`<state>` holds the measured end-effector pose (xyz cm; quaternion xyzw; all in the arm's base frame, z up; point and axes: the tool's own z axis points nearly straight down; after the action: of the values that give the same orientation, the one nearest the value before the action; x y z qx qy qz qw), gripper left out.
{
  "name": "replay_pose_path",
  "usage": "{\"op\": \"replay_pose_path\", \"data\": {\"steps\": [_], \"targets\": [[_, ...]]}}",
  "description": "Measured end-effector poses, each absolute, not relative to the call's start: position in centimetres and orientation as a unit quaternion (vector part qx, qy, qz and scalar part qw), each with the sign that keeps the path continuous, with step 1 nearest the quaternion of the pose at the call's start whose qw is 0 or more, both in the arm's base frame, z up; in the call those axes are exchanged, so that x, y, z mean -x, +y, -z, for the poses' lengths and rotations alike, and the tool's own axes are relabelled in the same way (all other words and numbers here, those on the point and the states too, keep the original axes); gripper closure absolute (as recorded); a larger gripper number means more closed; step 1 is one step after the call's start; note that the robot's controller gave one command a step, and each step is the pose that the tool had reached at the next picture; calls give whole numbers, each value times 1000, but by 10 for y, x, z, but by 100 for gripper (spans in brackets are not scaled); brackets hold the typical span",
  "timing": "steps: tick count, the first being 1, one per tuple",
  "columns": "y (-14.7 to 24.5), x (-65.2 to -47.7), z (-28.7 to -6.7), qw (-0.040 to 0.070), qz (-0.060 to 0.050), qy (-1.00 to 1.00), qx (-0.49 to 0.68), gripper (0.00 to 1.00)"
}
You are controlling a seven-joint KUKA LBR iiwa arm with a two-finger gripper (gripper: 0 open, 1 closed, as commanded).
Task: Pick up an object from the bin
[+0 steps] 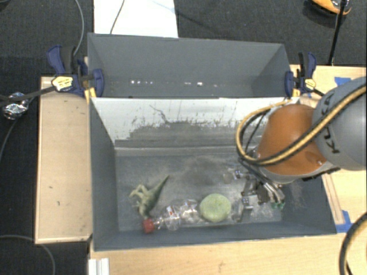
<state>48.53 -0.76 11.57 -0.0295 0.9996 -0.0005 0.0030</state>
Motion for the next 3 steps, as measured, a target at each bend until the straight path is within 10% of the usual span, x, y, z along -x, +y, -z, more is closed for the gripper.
{"op": "replay_pose_path", "data": {"steps": [1, 2, 3], "targets": [[6, -484, -81, 1, 0, 991, 137, 0], [63, -495, -71, 5, 0, 994, 105, 100], [63, -495, -71, 5, 0, 994, 105, 100]]}}
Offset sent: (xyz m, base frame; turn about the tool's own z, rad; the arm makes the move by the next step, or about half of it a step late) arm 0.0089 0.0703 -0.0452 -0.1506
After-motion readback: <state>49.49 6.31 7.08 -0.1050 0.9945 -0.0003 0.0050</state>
